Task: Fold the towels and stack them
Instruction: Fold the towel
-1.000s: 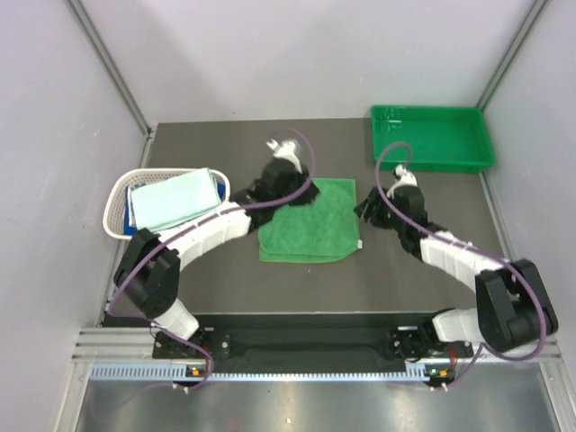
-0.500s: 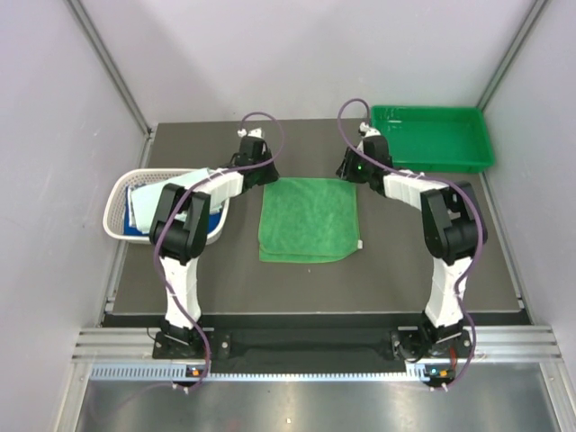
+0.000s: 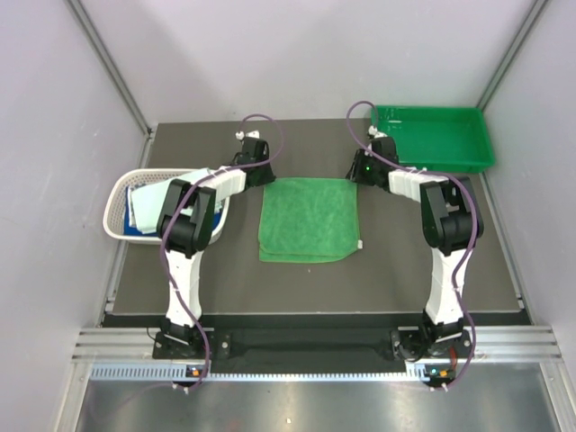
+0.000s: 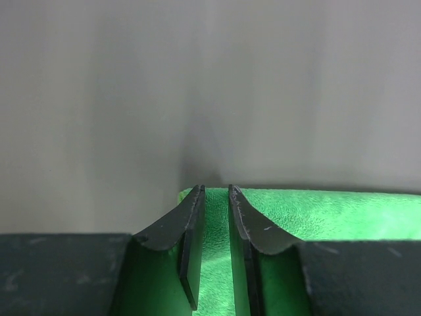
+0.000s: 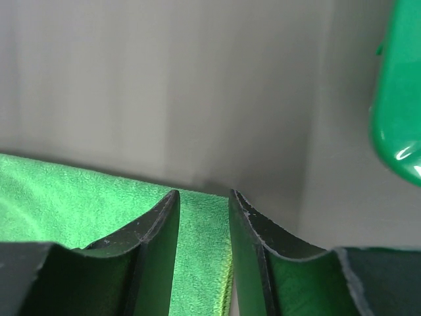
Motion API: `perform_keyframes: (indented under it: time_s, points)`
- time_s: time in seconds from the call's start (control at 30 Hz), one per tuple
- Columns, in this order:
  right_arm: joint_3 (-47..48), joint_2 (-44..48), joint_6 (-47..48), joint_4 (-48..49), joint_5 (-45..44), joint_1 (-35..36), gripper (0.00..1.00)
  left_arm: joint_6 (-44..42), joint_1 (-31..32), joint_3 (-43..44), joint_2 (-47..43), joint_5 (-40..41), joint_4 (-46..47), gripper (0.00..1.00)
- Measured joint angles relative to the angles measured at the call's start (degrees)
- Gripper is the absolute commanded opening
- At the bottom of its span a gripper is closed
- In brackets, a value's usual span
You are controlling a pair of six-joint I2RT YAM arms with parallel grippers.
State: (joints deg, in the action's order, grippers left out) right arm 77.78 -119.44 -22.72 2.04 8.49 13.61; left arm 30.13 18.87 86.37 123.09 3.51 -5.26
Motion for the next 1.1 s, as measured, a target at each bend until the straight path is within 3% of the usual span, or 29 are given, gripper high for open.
perform_keyframes:
  time_s: [0.1,0.37,0.57,1.1]
  points:
    - [0.02,0.0,0.42,0.0,0.0,-0.2,0.36,0.04,-0.13,0.0,0.44,0.24,0.0,0.27]
    - [-0.13,0.26,1.6,-0.02,-0.98,-0.17,0.41,-1.07,-0.13,0.0,0.07,0.74,0.17,0.5]
    - [-1.46,3.04,2.16,-0.04,-2.49,-0.17,0.44,-2.12,-0.57,0.0,-1.44,0.85,-1.77,0.53]
    - [-3.37,3.87,2.84,-0.31,-1.62,-0.09,0.41,-1.62,-0.83,0.04,-3.1,1.49,-9.53,0.51]
